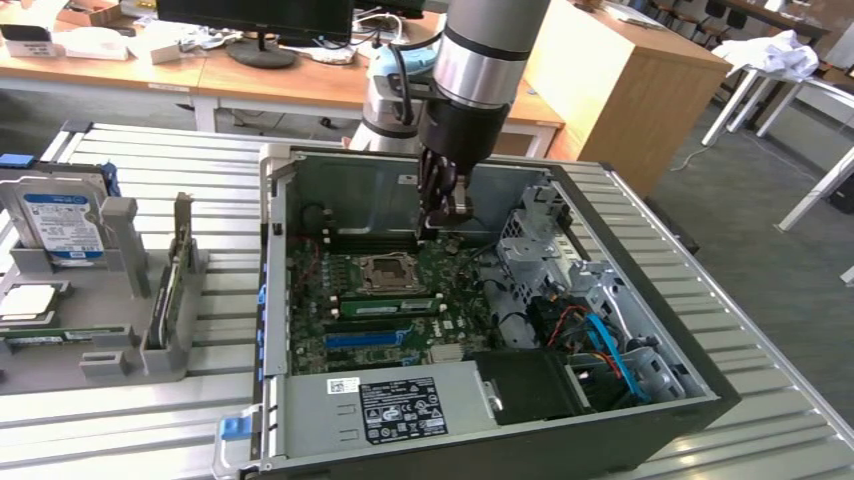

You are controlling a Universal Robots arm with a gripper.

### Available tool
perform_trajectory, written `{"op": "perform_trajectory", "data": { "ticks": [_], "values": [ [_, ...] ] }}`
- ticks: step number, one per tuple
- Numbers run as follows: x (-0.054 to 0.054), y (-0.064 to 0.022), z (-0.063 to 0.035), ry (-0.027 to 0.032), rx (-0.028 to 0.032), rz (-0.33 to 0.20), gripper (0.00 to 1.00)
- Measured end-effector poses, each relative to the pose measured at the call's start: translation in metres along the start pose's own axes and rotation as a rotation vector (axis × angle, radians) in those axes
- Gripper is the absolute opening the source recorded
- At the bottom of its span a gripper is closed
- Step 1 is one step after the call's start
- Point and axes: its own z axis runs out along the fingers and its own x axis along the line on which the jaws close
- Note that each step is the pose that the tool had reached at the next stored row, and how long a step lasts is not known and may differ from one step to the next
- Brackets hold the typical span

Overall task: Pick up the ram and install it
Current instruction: 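Press down the ram until it locks into place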

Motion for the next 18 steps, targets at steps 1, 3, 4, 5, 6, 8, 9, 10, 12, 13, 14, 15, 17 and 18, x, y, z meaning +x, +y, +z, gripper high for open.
{"op": "perform_trajectory", "data": {
  "ticks": [1,3,4,5,6,8,9,10,12,13,14,15,17,18],
  "values": [
    [0.0,-0.0013,0.0,-0.0001,0.0,0.0,0.11],
    [0.0,-0.0057,0.0,-0.0001,0.0,0.0,0.11],
    [0.0,-0.0085,-0.0001,0.0,-0.0001,0.0,0.11],
    [0.0,-0.0115,-0.0001,0.0,-0.0003,0.0,0.11],
    [0.001,-0.0145,-0.0001,0.0,-0.0004,0.0,0.11],
    [0.001,-0.0204,-0.0001,-0.0001,-0.0007,0.0,0.11],
    [0.001,-0.0237,-0.0001,-0.0001,-0.0008,0.0,0.11],
    [0.001,-0.0265,-0.0001,-0.0001,-0.0009,0.0,0.11],
    [0.002,-0.0311,-0.0002,0.0,-0.0009,0.0,0.11],
    [0.002,-0.0334,-0.0002,-0.0001,-0.0009,-0.001,0.11],
    [0.002,-0.0354,-0.0002,-0.0001,-0.0009,-0.001,0.11],
    [0.002,-0.0368,-0.0002,-0.0001,-0.0009,-0.002,0.11],
    [0.002,-0.037,-0.0002,0.0,-0.0009,-0.002,0.11],
    [0.002,-0.037,-0.0002,0.0,-0.0009,-0.002,0.11]
  ]
}}
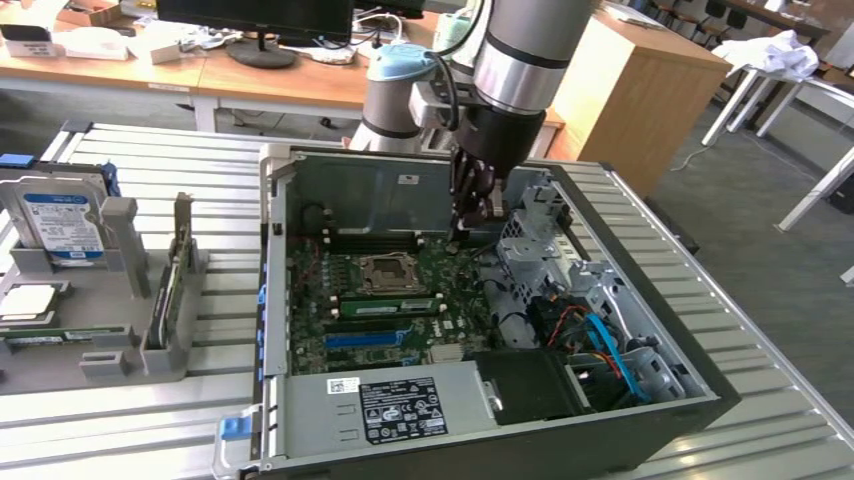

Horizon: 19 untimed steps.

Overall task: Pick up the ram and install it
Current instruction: 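Press down the ram until it locks into place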

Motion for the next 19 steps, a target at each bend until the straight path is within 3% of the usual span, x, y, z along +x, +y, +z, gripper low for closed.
{"op": "perform_trajectory", "data": {
  "ticks": [19],
  "values": [
    [0.001,-0.0002,0.0304,0.0,0.0,0.0,0.11]
  ]
}}
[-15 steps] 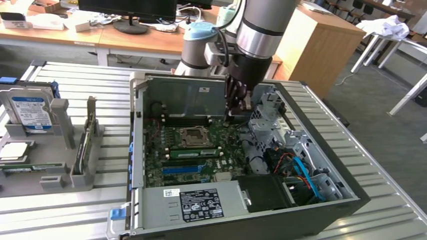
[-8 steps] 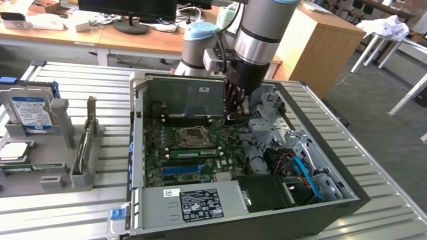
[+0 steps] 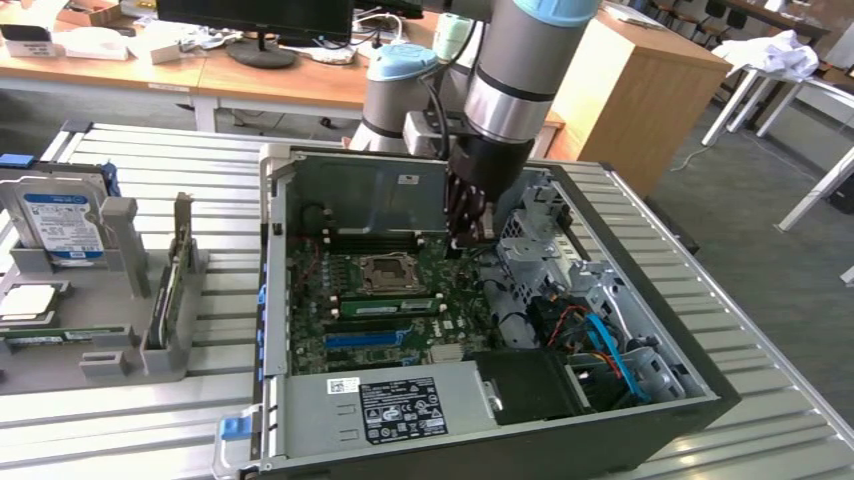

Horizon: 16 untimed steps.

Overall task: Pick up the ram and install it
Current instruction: 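Press down the ram until it locks into place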

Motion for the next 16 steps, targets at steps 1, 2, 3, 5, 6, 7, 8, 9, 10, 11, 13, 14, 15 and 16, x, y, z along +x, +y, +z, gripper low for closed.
{"op": "perform_trajectory", "data": {
  "ticks": [1,2,3,5,6,7,8,9,10,11,13,14,15,16],
  "values": [
    [0.0,0.0,0.0017,0.0,0.0,0.0,0.11],
    [0.0,0.0,0.0035,-0.0001,0.0,0.0,0.11],
    [0.0,0.0,0.0053,0.0,-0.0001,0.0,0.11],
    [0.0,-0.0001,0.0091,0.0,0.0,0.0,0.11],
    [0.0,0.0,0.0109,0.0,0.0,0.0,0.11],
    [0.0,0.0,0.0126,0.0001,-0.0001,0.0,0.11],
    [0.0,-0.0001,0.0144,0.0,0.0,0.0,0.11],
    [0.001,-0.0001,0.0162,0.0001,0.0,0.0,0.11],
    [0.001,-0.0001,0.018,0.0,0.0,0.0,0.11],
    [0.001,-0.0001,0.0199,0.0,0.0,0.0,0.11],
    [0.001,-0.0001,0.0235,0.0,0.0,0.0,0.11],
    [0.001,-0.0002,0.0254,-0.0001,0.0,0.0,0.11],
    [0.001,-0.0002,0.0272,-0.0001,0.0,0.0,0.11],
    [0.001,-0.0002,0.0289,-0.0001,0.0,0.0,0.11]
  ]
}}
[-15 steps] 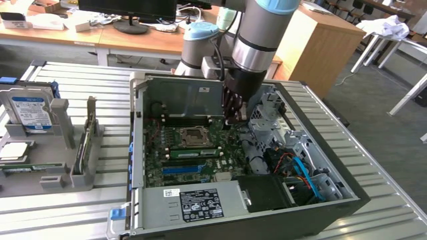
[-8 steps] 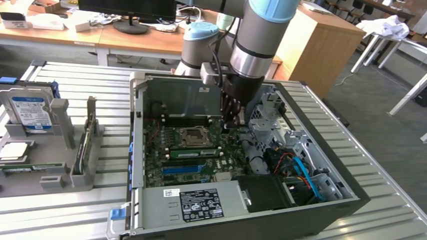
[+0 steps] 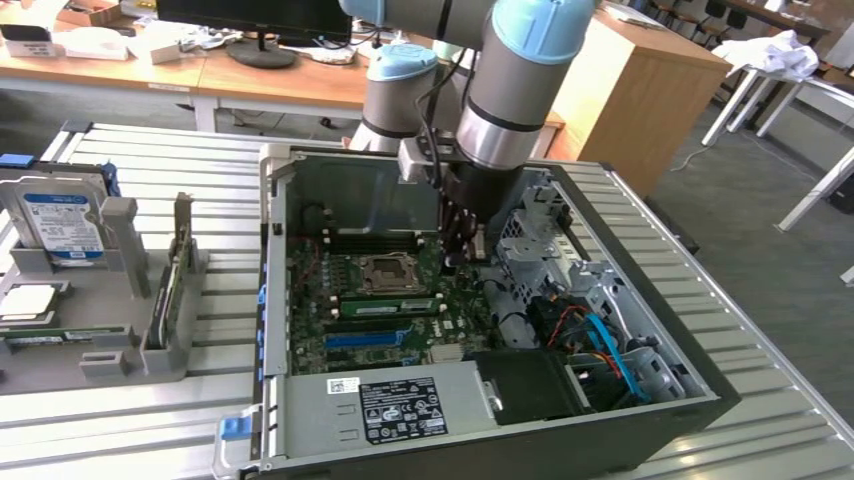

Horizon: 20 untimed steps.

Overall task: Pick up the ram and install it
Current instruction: 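Press down the ram until it locks into place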

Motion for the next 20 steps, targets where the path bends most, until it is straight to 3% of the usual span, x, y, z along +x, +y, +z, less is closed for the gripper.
{"op": "perform_trajectory", "data": {
  "ticks": [10,14,20],
  "values": [
    [0.0,-0.0001,0.0131,0.0,0.0,0.0,0.11],
    [0.0,-0.0001,0.0133,0.0002,-0.0001,0.0,0.11],
    [0.001,-0.0071,0.0134,-0.0008,-0.0002,0.0,0.11]
  ]
}}
